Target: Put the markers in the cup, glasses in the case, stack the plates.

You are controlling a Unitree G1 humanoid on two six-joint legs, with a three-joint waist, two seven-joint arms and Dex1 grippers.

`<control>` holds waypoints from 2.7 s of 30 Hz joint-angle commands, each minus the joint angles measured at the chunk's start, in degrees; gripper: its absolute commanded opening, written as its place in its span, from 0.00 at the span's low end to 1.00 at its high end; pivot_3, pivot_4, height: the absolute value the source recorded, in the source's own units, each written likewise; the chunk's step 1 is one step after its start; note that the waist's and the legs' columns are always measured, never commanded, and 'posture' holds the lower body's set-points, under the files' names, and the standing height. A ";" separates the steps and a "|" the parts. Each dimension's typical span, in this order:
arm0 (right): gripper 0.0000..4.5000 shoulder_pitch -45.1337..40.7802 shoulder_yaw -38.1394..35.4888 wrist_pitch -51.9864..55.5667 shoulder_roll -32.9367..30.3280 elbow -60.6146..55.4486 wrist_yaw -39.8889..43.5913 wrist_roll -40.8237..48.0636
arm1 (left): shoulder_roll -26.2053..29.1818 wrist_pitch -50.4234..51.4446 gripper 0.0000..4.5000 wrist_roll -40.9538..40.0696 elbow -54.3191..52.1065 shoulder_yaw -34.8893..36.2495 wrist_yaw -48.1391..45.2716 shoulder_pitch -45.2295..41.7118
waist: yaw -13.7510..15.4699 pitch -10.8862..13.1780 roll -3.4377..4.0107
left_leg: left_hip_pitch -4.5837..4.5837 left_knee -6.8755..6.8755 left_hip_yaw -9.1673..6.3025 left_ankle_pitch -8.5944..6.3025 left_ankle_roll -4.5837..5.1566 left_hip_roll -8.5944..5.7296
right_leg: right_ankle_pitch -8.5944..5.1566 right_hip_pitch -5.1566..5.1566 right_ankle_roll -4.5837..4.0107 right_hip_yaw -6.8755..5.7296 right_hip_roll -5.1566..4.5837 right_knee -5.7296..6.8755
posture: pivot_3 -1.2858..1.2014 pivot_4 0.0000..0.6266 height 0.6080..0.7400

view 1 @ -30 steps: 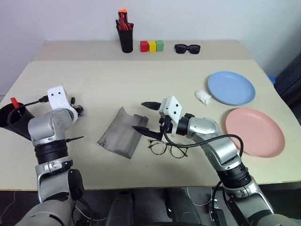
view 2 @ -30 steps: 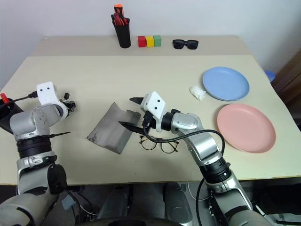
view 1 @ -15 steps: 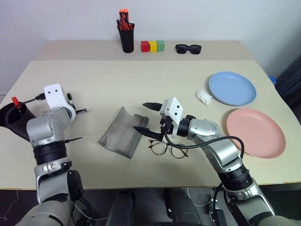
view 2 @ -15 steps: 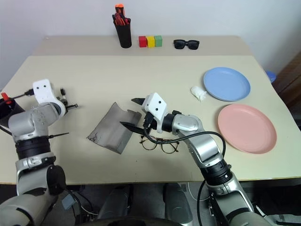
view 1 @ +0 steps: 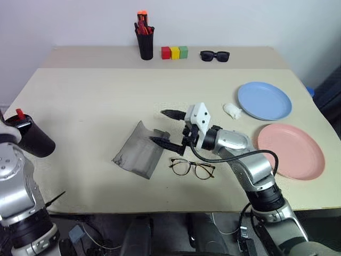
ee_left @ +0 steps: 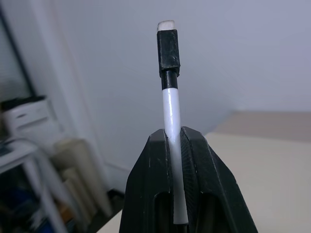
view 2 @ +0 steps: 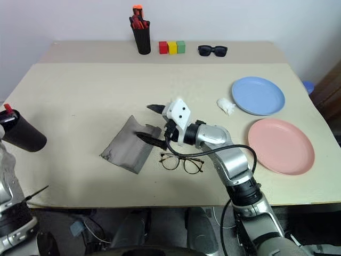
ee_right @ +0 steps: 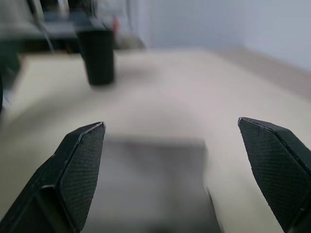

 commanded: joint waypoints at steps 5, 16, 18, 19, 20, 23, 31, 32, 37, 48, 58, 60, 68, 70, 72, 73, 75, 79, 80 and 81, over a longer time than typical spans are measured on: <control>1.00 -2.02 -1.08 0.11 0.28 -1.24 1.68 2.59 | -1.38 -6.22 0.01 1.69 2.10 -1.49 0.74 2.00 | 0.57 -0.01 -0.01 | 0.06 -0.07 0.00 0.00 0.00 0.01 | -0.01 -0.02 -0.03 0.00 0.02 0.04 | 0.52 0.24 1.00; 1.00 -1.67 -1.14 0.13 -0.09 -1.65 1.30 2.03 | -3.09 -8.11 0.56 2.27 5.44 -2.46 3.43 3.06 | 0.61 0.00 0.00 | 0.07 -0.10 0.01 0.00 0.00 0.01 | 0.04 -0.03 0.05 0.00 0.02 0.04 | 0.52 0.24 1.00; 1.00 -1.54 -1.12 0.12 -0.11 -1.72 1.17 1.99 | -3.21 -8.80 0.66 1.32 5.64 -2.29 3.08 2.61 | 0.60 0.00 0.00 | 0.07 -0.10 0.00 0.00 0.00 0.01 | 0.04 -0.03 0.05 0.00 0.02 0.04 | 0.52 0.24 1.00; 1.00 -1.46 -1.10 0.13 -0.11 -1.78 1.07 1.99 | -3.17 -9.21 0.66 1.20 5.50 -2.23 3.11 2.41 | 0.58 0.00 0.00 | 0.07 -0.10 0.00 0.00 0.00 0.01 | 0.04 -0.03 0.05 0.00 0.02 0.04 | 0.52 0.24 1.00; 1.00 -1.36 -1.15 0.19 -0.19 -1.94 0.97 2.02 | -3.26 -9.83 0.66 0.52 4.89 -2.01 2.95 2.04 | 0.56 0.00 0.00 | 0.07 -0.10 0.00 0.00 0.00 0.01 | 0.04 -0.04 0.05 0.00 0.02 0.04 | 0.52 0.24 1.00; 1.00 -1.07 -1.62 0.48 -0.74 -2.22 0.68 2.13 | -2.46 -9.59 0.66 -4.14 0.94 -3.23 -0.68 -0.63 | 0.66 0.00 -0.01 | 0.07 -0.10 0.00 0.00 0.00 0.01 | 0.04 -0.04 0.05 0.00 0.02 0.04 | 0.52 0.24 1.00; 1.00 0.93 -6.52 1.16 -9.68 -1.99 3.75 2.49 | 7.84 26.28 0.99 -29.14 -12.03 -22.37 -21.63 -5.63 | 0.59 0.03 0.06 | -0.02 -0.07 0.01 -0.01 0.02 -0.02 | 0.03 -0.01 0.06 -0.01 -0.02 -0.04 | 0.52 0.24 1.00; 1.00 1.27 -7.06 1.37 -11.24 -2.13 4.55 2.63 | 9.68 30.74 0.99 -30.69 -12.99 -24.52 -22.88 -5.66 | 0.34 0.04 0.06 | -0.02 -0.08 0.01 -0.01 0.02 -0.01 | 0.03 -0.03 0.07 -0.01 0.00 -0.02 | 0.52 0.24 1.00; 1.00 7.09 -12.03 1.83 -22.90 -4.48 9.95 3.03 | 11.61 47.11 0.99 -40.20 -11.19 -34.70 -29.85 -10.73 | -0.63 0.16 0.19 | 0.01 -0.10 -0.02 -0.07 0.14 0.03 | -0.05 -0.07 0.01 -0.02 0.06 0.07 | 0.52 0.24 1.00; 1.00 12.03 -13.53 2.40 -24.05 -8.84 6.24 2.17 | 14.43 53.70 0.69 -39.04 -7.40 -43.96 -34.39 -15.43 | -0.71 0.17 0.22 | 0.03 -0.04 0.01 -0.08 0.15 0.04 | -0.11 -0.05 -0.10 0.03 0.07 0.06 | 0.52 0.24 1.00; 1.00 12.44 -12.90 2.35 -23.80 -9.13 5.27 1.90 | 15.52 51.40 0.01 -36.13 -7.16 -45.23 -35.54 -15.39 | -0.75 0.17 0.22 | 0.02 -0.02 0.01 -0.08 0.15 0.03 | -0.12 -0.04 -0.13 0.03 0.05 0.04 | 0.52 0.24 1.00; 1.00 11.83 -12.20 2.08 -24.51 -8.56 5.97 1.11 | 19.56 40.15 0.01 -30.81 -7.98 -47.96 -41.74 -14.30 | -0.74 0.17 0.22 | 0.02 -0.03 0.01 -0.08 0.15 0.03 | -0.12 -0.05 -0.13 0.03 0.06 0.05 | 0.52 0.24 1.00; 1.00 10.95 -5.05 3.76 -30.60 -10.16 11.51 -3.85 | 28.55 10.49 0.01 -15.38 -0.76 -57.59 -64.08 -16.18 | -0.06 0.18 0.23 | -0.13 -0.06 0.11 -0.08 0.14 0.02 | -0.17 -0.12 -0.25 0.03 -0.02 -0.14 | 0.52 0.24 1.00; 1.00 10.19 -3.48 5.37 -30.13 -11.10 10.87 -4.55 | 28.48 8.71 0.01 -13.78 1.89 -59.08 -67.96 -18.21 | -0.05 0.18 0.23 | -0.18 -0.04 0.11 -0.08 0.15 0.02 | -0.16 -0.16 -0.25 0.03 -0.01 -0.14 | 0.52 0.24 1.00; 1.00 9.88 -1.81 7.08 -29.96 -12.21 10.29 -5.29 | 28.99 5.74 0.01 -10.88 3.95 -60.87 -71.26 -19.37 | -0.07 0.18 0.23 | -0.22 -0.02 0.10 -0.08 0.15 0.02 | -0.16 -0.22 -0.24 0.03 0.01 -0.11 | 0.52 0.24 1.00; 1.00 9.82 -1.20 7.41 -29.89 -12.54 10.08 -5.73 | 28.90 4.29 0.01 -9.51 4.97 -61.35 -72.14 -19.72 | -0.08 0.18 0.23 | -0.23 -0.03 0.10 -0.08 0.16 0.02 | -0.16 -0.23 -0.23 0.03 0.01 -0.09 | 0.52 0.24 1.00; 1.00 9.61 -0.20 8.09 -29.59 -12.82 9.46 -6.60 | 28.17 2.32 0.01 -6.95 7.11 -61.94 -72.75 -20.31 | -0.27 0.18 0.23 | -0.23 -0.04 0.10 -0.10 0.19 0.02 | -0.18 -0.24 -0.20 0.03 0.01 -0.08 | 0.52 0.24 1.00; 1.00 9.30 1.66 9.85 -29.53 -13.20 8.18 -8.65 | 25.91 0.02 0.20 -5.59 9.67 -60.58 -73.41 -20.01 | -0.44 0.18 0.23 | -0.22 -0.03 0.10 -0.11 0.22 0.02 | -0.18 -0.25 -0.17 0.03 0.02 -0.01 | 0.52 0.24 1.00; 1.00 9.29 1.89 9.94 -29.60 -13.32 8.14 -8.97 | 25.44 -0.30 0.31 -5.32 9.94 -60.11 -73.28 -19.89 | -0.43 0.18 0.23 | -0.22 -0.02 0.10 -0.11 0.22 0.02 | -0.18 -0.24 -0.16 0.03 0.01 0.00 | 0.52 0.24 1.00; 1.00 9.28 2.13 9.98 -29.52 -13.38 8.14 -9.16 | 24.49 -1.12 0.42 -4.46 10.43 -59.14 -71.45 -19.93 | -0.43 0.18 0.23 | -0.23 -0.01 0.10 -0.11 0.22 0.02 | -0.18 -0.25 -0.15 0.03 0.01 0.00 | 0.52 0.24 1.00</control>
